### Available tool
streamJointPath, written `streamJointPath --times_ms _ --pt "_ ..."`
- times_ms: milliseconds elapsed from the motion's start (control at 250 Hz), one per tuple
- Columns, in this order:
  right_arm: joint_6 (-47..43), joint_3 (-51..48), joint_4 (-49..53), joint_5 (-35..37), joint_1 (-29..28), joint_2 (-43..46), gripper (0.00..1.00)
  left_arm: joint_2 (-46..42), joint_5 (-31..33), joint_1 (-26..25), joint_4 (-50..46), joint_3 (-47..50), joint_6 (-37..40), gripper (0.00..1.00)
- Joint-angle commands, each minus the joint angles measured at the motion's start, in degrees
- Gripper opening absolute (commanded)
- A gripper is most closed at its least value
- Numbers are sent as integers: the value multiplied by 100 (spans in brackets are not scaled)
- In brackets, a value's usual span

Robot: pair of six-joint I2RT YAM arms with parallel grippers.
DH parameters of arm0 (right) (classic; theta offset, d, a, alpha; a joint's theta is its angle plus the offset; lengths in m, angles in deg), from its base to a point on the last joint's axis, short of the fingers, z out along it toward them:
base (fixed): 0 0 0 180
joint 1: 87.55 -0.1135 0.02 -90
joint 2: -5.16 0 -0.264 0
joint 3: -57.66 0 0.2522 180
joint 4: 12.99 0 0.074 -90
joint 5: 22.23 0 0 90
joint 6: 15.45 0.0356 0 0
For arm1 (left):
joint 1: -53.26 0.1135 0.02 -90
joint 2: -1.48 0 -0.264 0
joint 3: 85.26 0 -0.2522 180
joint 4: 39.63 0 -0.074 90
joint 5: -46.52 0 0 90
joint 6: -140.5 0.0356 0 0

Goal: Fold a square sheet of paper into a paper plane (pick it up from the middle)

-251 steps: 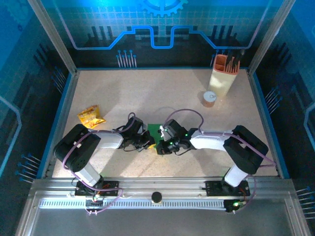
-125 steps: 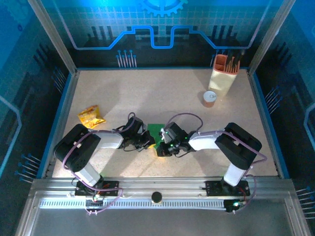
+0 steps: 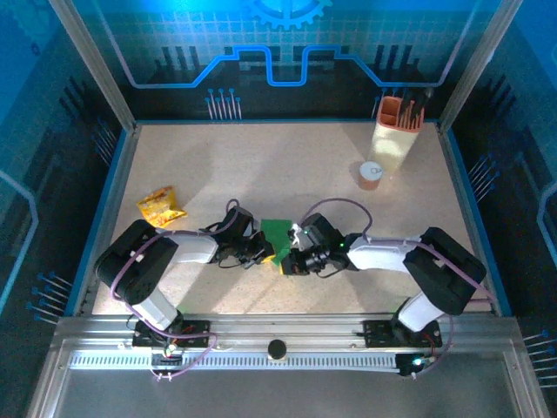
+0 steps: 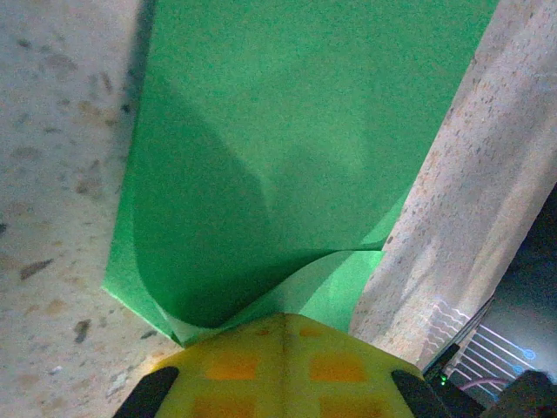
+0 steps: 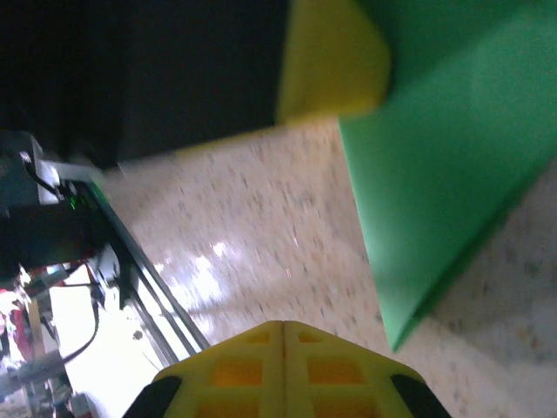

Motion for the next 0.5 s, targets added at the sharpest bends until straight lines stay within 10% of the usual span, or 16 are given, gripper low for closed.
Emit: streamJointPath --times_ms 0,495 --pt "-99 443 229 1 99 -478 6 31 277 -17 -461 59 39 0" --pt "62 -107 212 227 115 -965 4 -128 301 -16 -475 -49 155 0"
